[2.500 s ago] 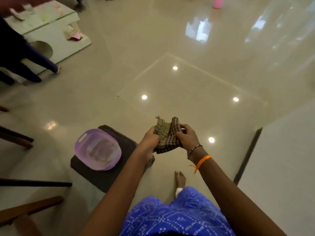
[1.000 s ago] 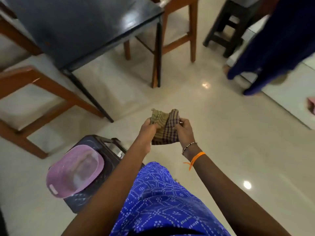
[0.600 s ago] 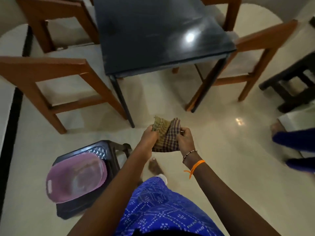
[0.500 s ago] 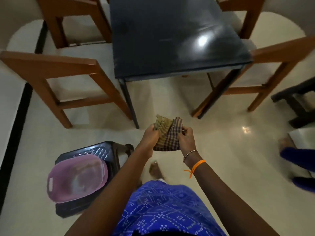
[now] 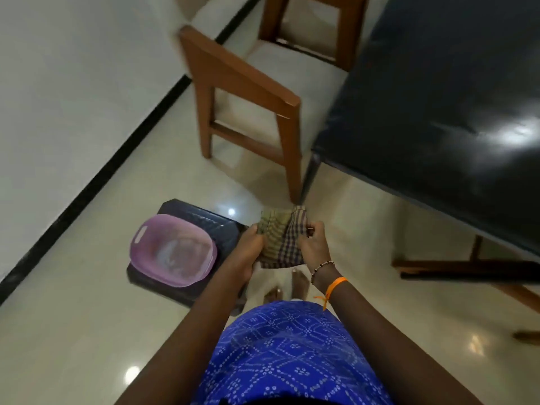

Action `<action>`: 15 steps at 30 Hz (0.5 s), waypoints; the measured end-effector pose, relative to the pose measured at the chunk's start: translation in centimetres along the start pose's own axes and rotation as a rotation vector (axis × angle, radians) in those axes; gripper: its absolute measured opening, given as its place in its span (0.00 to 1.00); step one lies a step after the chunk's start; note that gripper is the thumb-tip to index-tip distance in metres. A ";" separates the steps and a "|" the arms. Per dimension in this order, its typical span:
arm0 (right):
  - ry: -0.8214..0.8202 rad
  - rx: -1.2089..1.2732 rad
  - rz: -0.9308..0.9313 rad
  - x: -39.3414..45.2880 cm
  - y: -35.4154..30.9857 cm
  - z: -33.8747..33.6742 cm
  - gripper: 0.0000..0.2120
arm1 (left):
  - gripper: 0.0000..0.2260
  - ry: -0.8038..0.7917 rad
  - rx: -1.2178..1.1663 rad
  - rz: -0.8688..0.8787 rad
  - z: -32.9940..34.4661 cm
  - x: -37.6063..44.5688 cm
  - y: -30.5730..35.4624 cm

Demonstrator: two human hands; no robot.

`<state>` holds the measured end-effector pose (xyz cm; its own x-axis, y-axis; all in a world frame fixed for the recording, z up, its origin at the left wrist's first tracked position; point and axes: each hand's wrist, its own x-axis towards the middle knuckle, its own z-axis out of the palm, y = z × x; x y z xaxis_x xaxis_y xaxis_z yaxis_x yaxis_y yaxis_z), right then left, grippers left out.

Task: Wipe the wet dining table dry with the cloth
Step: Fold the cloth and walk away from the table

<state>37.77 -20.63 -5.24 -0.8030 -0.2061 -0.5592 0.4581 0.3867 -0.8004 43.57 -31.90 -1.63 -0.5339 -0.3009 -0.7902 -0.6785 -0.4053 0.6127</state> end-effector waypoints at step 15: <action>-0.762 -0.686 -0.255 2.4 0.6 15.8 0.15 | 0.23 0.434 -0.520 0.031 -11.0 -0.9 -9.5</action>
<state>42.12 -35.13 -10.51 -0.2843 -0.7706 -0.5704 -0.1950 0.6290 -0.7526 56.03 -37.26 -6.91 -0.2246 -0.5942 -0.7723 -0.2774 -0.7208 0.6352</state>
